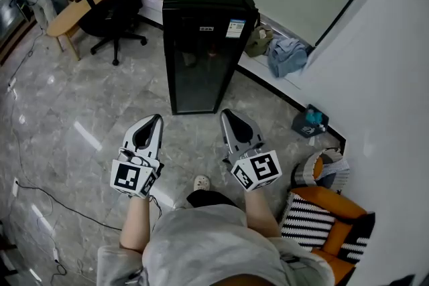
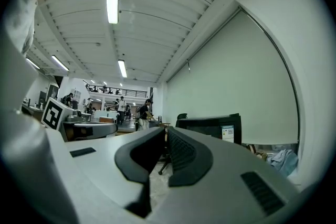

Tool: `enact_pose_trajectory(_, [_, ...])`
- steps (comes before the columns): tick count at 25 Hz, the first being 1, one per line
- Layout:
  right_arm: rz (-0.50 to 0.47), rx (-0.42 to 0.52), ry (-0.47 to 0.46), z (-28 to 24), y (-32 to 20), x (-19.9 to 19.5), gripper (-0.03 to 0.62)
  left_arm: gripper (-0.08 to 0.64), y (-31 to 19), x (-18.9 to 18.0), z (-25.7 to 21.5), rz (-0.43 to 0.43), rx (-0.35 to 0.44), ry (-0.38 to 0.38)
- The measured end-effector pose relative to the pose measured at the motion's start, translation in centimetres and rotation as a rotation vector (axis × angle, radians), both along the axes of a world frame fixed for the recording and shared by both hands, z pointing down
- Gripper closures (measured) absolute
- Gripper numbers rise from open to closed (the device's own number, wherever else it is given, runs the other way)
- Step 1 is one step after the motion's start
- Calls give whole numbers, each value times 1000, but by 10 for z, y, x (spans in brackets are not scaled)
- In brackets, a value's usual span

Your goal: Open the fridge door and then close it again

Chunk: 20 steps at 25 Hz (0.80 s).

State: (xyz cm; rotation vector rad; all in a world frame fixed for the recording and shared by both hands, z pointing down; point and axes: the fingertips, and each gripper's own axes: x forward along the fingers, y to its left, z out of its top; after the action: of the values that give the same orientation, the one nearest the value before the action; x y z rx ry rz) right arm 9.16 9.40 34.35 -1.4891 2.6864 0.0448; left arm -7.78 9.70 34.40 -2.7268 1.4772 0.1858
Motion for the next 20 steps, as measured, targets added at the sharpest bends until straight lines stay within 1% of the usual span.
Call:
enact_pose_trajectory(4, [-18,0,-2,-2,-32,13,566,546,-28,16,0,-19,-14,-9])
enact_pose_trajectory(7, [-35,4,-4,-3,-53,25,566,546,-45,28,4,-17,-13,-27])
enact_pose_trajectory(12, [-66,1,-5,0,-77,39,566,546,-64,44,7,-38,-29,-43])
enact_pose_trajectory(15, [-74,-2,-10,4,-90,44,566,546,-76,48,-1,-70,-13,-19])
enact_pose_trajectory(20, [-92,-22,-20,10,-105,44,566,546,-90,48,2,-81,-19,-19])
